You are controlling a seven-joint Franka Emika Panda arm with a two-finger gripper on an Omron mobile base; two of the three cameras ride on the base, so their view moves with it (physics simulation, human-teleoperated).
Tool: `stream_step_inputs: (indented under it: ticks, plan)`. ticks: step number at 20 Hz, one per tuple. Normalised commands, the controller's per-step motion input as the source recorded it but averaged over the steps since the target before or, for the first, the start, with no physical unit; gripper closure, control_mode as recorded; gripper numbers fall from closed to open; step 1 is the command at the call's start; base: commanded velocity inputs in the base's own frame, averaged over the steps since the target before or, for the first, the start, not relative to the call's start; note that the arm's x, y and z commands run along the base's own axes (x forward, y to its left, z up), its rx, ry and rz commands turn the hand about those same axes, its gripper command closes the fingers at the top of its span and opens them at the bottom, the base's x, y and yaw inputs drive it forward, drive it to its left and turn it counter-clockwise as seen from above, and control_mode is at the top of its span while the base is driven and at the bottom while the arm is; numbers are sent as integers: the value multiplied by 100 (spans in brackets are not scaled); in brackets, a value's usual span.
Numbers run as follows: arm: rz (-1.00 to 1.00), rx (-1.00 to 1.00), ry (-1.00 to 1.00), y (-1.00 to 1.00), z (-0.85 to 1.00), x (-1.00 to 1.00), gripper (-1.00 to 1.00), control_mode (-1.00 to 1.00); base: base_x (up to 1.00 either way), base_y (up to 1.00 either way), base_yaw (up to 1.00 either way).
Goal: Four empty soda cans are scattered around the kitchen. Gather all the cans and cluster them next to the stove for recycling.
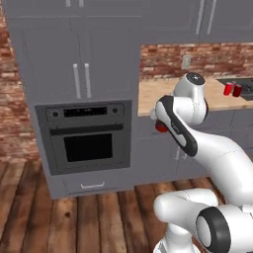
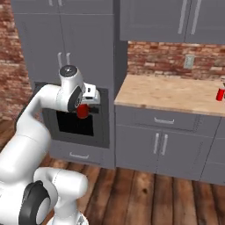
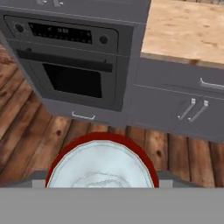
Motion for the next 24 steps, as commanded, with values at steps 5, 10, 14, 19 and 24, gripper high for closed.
stream_step_inputs:
  ticks: [5, 10, 14, 19, 24]
  plan:
    - [0, 0, 0, 0, 0, 0, 100, 100, 13, -100, 0]
    - [0, 0, 0, 0, 0, 0, 100, 100, 2, -100, 0]
    - [0, 0, 0, 0, 0, 0, 100, 100, 17, -100, -1]
    - [0, 0, 0, 0, 0, 0, 100, 100, 32, -100, -3]
    - [0, 0, 0, 0, 0, 0, 100, 100, 59, -86, -5]
